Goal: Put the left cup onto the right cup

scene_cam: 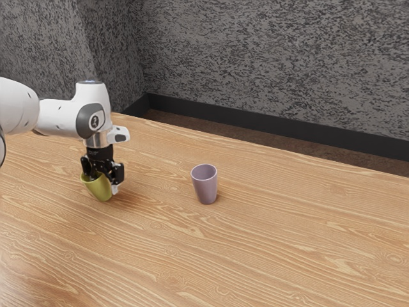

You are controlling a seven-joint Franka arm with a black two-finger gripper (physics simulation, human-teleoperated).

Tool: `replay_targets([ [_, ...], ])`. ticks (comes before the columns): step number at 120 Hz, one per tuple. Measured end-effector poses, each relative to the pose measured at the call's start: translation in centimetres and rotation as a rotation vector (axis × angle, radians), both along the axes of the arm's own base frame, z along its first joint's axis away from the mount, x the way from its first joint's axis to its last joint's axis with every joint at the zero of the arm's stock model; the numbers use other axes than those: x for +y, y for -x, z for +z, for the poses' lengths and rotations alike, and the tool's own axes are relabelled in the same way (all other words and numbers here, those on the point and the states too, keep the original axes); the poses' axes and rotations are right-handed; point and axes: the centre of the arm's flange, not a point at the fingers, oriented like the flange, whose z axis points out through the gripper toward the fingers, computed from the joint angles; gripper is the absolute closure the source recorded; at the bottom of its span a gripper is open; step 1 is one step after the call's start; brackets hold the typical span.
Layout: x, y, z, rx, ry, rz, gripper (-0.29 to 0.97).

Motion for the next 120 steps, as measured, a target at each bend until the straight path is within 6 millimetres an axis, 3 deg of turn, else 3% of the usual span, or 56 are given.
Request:
replay_targets([
  [22, 0.0, -0.2, 0.2, -0.005, -0.007, -0.009, 0.6],
  [49, -0.2, -0.6, 0.8, -0.016, -0.027, -0.025, 0.74],
  [96, -0.6, -4.0, 9.7, -0.141, -0.129, -0.089, 0.78],
  [120, -3.1, -6.0, 13.0, -0.205, -0.141, -0.13, 0.78],
])
